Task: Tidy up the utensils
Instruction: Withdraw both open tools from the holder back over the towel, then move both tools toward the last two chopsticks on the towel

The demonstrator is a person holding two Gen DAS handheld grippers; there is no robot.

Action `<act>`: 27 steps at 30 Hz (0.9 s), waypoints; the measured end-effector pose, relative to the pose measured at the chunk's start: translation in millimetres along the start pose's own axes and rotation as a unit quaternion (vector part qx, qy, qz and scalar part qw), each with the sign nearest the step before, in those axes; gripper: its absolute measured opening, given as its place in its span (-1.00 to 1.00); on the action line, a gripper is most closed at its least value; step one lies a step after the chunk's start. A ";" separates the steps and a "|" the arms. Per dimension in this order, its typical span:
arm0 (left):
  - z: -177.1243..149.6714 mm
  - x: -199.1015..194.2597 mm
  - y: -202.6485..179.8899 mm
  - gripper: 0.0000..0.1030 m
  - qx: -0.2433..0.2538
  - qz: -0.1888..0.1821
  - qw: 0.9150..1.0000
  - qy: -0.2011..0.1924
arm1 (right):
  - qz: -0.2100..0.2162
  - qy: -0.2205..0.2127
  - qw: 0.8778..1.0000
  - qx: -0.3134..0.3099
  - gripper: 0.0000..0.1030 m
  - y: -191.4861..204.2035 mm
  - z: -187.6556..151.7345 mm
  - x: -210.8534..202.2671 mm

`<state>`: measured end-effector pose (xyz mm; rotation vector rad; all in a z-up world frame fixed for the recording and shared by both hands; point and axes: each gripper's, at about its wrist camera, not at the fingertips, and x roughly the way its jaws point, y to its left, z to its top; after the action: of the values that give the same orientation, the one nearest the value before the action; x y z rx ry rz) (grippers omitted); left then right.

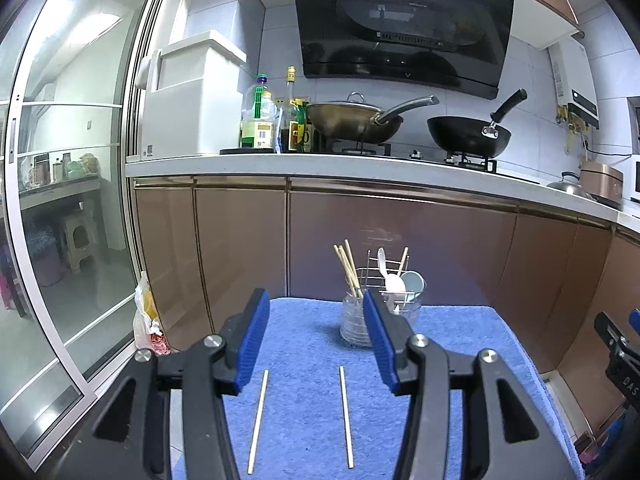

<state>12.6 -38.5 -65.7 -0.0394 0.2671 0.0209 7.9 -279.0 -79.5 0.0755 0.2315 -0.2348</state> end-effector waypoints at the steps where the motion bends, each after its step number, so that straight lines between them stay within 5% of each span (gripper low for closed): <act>1: -1.7 -0.4 1.0 -0.09 0.001 0.001 1.000 -0.001 | 0.006 0.001 1.000 0.000 0.86 0.1 -1.2 -1.6; 13: -10.7 16.0 20.9 -0.09 -0.018 0.016 1.000 0.019 | 0.057 -0.025 0.997 0.041 0.87 -3.2 -12.1 -8.6; 27: -23.2 63.2 55.8 -0.09 -0.036 0.022 0.994 0.102 | 0.123 0.070 0.990 0.014 0.76 23.6 -17.4 28.3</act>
<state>65.9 17.3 -106.8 -0.1085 0.4721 0.0712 36.6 -260.7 -101.9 0.1470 0.3553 0.0126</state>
